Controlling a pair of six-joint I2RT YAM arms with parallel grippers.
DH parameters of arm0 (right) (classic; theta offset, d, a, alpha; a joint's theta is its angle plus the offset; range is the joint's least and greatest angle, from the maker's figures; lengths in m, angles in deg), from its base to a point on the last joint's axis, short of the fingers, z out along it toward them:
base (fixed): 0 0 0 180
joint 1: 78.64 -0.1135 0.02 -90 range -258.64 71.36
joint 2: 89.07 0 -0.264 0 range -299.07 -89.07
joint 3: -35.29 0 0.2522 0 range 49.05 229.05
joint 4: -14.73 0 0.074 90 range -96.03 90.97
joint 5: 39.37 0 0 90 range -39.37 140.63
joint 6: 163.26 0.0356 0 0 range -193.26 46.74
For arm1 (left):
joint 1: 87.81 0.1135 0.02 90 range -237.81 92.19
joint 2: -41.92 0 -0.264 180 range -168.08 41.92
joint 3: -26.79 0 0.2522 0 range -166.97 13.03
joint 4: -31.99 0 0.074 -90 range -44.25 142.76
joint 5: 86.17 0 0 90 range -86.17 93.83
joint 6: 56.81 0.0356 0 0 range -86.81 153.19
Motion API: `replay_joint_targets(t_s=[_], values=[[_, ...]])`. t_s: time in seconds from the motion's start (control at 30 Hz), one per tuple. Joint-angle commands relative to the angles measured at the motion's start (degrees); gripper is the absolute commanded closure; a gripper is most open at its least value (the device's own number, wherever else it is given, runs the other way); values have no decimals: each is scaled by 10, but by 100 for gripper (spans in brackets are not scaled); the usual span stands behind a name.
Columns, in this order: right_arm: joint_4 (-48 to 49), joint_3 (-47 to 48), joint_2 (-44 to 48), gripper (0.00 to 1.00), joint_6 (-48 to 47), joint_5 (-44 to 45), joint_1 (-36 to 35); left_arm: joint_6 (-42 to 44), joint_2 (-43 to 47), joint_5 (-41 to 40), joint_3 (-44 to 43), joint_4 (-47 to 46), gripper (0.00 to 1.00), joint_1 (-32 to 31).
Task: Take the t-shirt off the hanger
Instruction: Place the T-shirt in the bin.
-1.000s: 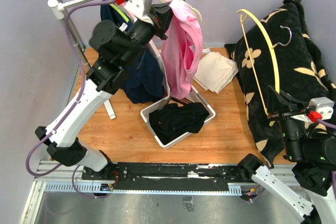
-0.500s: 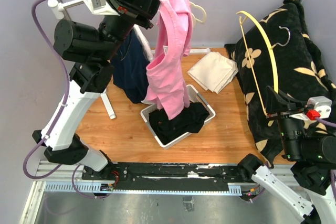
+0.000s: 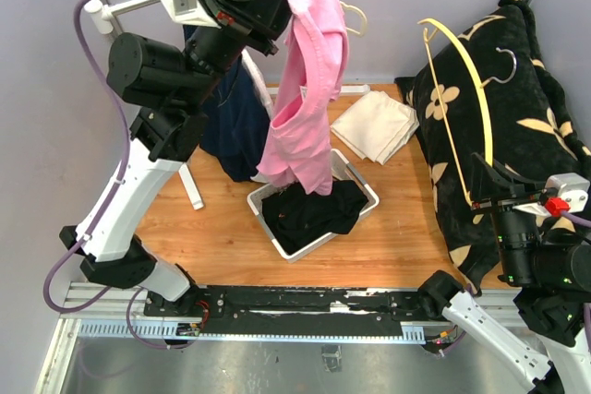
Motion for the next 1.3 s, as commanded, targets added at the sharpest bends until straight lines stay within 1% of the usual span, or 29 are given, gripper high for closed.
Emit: replay_joint_targets(t_s=[0.0, 0.23, 0.4, 0.6, 0.73, 0.9, 1.17, 1.27], values=[[27, 1, 2, 99, 11, -2, -11, -31, 22, 20, 31, -29, 100, -5], [32, -2, -3, 99, 15, -5, -11, -59, 43, 49, 96, -40, 100, -31], [34, -7, -5, 99, 17, -5, -12, -63, 66, 43, 167, -48, 100, -48], [36, -14, -9, 99, 18, -5, -12, -70, 95, 22, 259, -59, 99, -50], [38, -16, -15, 99, 16, -5, -12, -53, 113, -2, 308, -48, 100, -50], [49, -24, -26, 99, 10, -2, -12, -22, 149, -51, 372, -22, 99, -50], [75, -37, -67, 99, 8, -5, -11, -1, 210, -101, 484, 24, 99, -50], [80, -39, -81, 99, 12, -32, -12, -2, 225, -108, 516, 35, 99, -50]])
